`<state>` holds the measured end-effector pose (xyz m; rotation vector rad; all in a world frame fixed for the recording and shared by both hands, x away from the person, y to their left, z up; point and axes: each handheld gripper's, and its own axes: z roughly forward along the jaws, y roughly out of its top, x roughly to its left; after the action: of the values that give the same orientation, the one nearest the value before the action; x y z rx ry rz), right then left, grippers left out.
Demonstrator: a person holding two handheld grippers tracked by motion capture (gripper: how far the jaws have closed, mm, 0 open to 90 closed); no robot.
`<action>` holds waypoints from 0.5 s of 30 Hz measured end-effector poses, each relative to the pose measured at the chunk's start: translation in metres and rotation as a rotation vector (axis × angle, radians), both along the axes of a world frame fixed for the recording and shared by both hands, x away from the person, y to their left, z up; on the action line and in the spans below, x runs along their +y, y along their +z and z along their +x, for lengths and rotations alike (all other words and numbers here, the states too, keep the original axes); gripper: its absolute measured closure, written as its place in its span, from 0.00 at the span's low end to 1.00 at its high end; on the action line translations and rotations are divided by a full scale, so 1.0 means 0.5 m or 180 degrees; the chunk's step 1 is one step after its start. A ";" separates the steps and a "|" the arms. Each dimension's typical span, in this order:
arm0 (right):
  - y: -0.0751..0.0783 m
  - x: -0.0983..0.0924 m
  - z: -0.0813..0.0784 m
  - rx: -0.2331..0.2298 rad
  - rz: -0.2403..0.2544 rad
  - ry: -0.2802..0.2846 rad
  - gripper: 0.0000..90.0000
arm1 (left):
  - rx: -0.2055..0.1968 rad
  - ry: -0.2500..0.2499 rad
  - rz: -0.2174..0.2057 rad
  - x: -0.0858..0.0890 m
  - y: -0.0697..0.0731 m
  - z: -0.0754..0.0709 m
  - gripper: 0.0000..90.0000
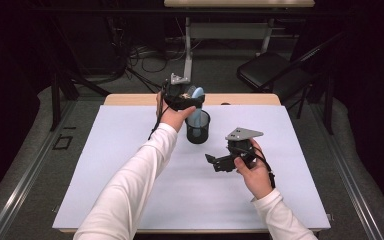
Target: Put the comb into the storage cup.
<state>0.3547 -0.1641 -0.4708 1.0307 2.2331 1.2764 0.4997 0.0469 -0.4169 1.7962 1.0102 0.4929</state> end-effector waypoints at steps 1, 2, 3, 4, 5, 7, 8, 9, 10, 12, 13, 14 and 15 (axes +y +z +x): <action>0.000 0.000 0.000 0.0001 -0.0002 0.0000 0.00 | -0.0006 -0.0001 -0.0003 0.001 0.001 0.000 0.17; 0.000 0.000 0.000 0.0002 0.0000 0.0001 0.00 | -0.0015 0.0004 -0.0018 0.002 0.002 0.000 0.17; 0.000 0.000 0.000 0.0003 -0.0002 0.0000 0.00 | -0.0027 0.0015 -0.0010 0.003 0.003 0.000 0.17; -0.001 0.000 0.000 0.0004 -0.0001 0.0001 0.00 | -0.0030 0.0015 -0.0013 0.004 0.004 0.000 0.17; -0.001 -0.001 0.001 0.0004 -0.0002 -0.0001 0.00 | -0.0030 0.0016 -0.0031 0.004 0.004 0.001 0.17; -0.001 -0.001 0.001 0.0007 -0.0003 -0.0002 0.00 | -0.0034 0.0011 -0.0016 0.006 0.006 0.001 0.17; -0.001 -0.001 0.001 0.0006 -0.0003 -0.0001 0.00 | -0.0039 0.0014 -0.0013 0.007 0.007 0.001 0.17; -0.001 -0.001 0.001 0.0007 -0.0002 -0.0003 0.00 | -0.0041 0.0019 -0.0025 0.008 0.007 0.001 0.17; -0.001 -0.001 0.001 0.0009 0.0000 -0.0002 0.00 | -0.0046 0.0023 -0.0023 0.008 0.008 0.001 0.17; -0.001 0.000 0.001 0.0009 -0.0001 0.0000 0.00 | -0.0041 0.0022 -0.0011 0.010 0.010 0.001 0.17; -0.001 0.000 0.002 0.0007 -0.0002 -0.0001 0.00 | -0.0039 0.0019 -0.0007 0.011 0.011 0.002 0.17; -0.001 0.000 0.002 0.0007 -0.0002 0.0000 0.00 | -0.0034 0.0016 -0.0004 0.011 0.012 0.002 0.17; -0.001 -0.001 0.002 0.0010 0.0000 0.0001 0.00 | -0.0042 0.0018 -0.0002 0.011 0.013 0.002 0.17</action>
<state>0.3556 -0.1643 -0.4715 1.0331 2.2355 1.2758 0.5008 0.0525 -0.4105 1.7879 1.0065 0.5074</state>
